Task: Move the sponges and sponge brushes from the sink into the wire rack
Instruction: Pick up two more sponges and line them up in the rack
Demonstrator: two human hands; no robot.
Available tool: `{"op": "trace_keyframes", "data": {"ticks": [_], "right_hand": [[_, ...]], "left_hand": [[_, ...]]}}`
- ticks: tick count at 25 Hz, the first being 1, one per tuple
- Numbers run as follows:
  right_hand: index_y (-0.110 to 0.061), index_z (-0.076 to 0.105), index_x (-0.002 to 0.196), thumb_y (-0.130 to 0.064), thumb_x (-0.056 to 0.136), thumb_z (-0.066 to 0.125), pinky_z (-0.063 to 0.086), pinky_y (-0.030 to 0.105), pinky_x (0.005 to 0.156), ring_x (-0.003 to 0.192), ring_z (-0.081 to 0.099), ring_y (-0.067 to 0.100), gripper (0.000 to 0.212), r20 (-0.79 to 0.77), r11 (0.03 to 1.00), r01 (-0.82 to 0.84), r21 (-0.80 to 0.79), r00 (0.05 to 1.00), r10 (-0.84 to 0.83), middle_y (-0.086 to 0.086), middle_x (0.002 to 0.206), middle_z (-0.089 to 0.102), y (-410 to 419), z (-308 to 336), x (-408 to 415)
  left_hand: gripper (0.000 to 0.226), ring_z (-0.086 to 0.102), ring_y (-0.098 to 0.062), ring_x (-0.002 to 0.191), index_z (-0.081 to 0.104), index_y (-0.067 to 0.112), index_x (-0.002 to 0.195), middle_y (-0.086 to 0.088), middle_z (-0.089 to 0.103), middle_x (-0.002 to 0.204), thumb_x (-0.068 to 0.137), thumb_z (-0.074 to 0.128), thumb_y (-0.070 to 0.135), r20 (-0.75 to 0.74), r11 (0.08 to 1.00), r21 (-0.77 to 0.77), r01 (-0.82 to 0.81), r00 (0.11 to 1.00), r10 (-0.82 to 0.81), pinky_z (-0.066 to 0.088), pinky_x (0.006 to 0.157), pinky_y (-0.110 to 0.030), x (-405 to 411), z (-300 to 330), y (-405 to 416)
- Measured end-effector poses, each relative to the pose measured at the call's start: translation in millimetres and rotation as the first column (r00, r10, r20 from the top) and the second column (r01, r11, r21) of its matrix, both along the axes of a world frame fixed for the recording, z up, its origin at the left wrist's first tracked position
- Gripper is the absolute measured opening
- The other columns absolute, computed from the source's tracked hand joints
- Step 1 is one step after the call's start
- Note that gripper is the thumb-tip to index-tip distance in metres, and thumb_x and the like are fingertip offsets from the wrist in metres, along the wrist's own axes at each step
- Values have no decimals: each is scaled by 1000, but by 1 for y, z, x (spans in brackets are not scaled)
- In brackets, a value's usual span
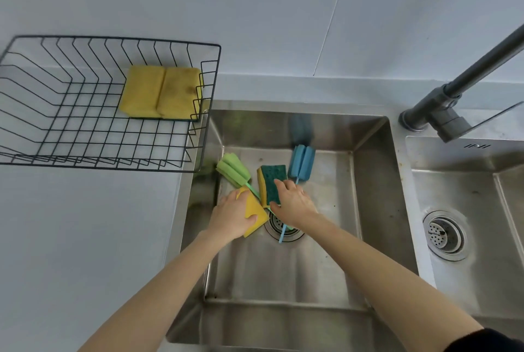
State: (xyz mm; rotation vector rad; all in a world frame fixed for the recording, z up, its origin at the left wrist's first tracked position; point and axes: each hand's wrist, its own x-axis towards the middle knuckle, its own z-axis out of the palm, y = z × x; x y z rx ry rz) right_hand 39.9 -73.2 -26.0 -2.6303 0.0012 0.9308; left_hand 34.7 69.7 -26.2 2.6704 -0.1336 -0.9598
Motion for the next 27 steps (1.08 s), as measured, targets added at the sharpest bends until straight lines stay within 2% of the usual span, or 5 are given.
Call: {"op": "trace_keyframes", "data": {"ticks": [9,16,19,23,27], "right_hand": [[-7,34,130,-38,88,55,41,41,98,123,34,34,57,104,977,208,-57,974,-201,19,133,34,24,-28,11],[-4,31,133,-16,86,53,43,43,95,120,40,38,53,98,928,364,76,924,-370,20,132,35,16,-29,9],[-7,33,135,-14,88,49,45,42,91,113,52,36,50,26,838,482,257,863,-505,18,133,44,1,-22,3],[-10,39,134,-10,89,50,47,34,94,116,54,27,47,-224,577,721,384,679,-699,15,132,54,-14,-21,-11],[-7,39,134,-9,93,43,44,30,91,117,53,28,41,-131,594,737,321,656,-743,17,132,53,-24,-30,-22]], "left_hand": [[76,5,-31,144,17,14,143,-11,8,156,84,58,39,-2,999,35,-37,999,37,21,114,-46,1,-32,2],[91,-4,-33,144,13,13,142,-13,1,156,75,68,40,-11,998,49,30,1000,-29,17,116,-48,-4,-42,5],[93,-1,-33,144,11,12,142,-13,3,156,74,70,37,19,998,49,33,999,-34,15,117,-46,-6,-43,6],[88,4,-35,143,12,9,142,-14,9,155,78,67,34,64,998,44,53,996,-55,13,118,-42,-9,-43,7],[88,0,-35,144,9,10,142,-13,4,156,79,66,31,59,994,52,101,993,-104,12,119,-43,-10,-45,11]]}}
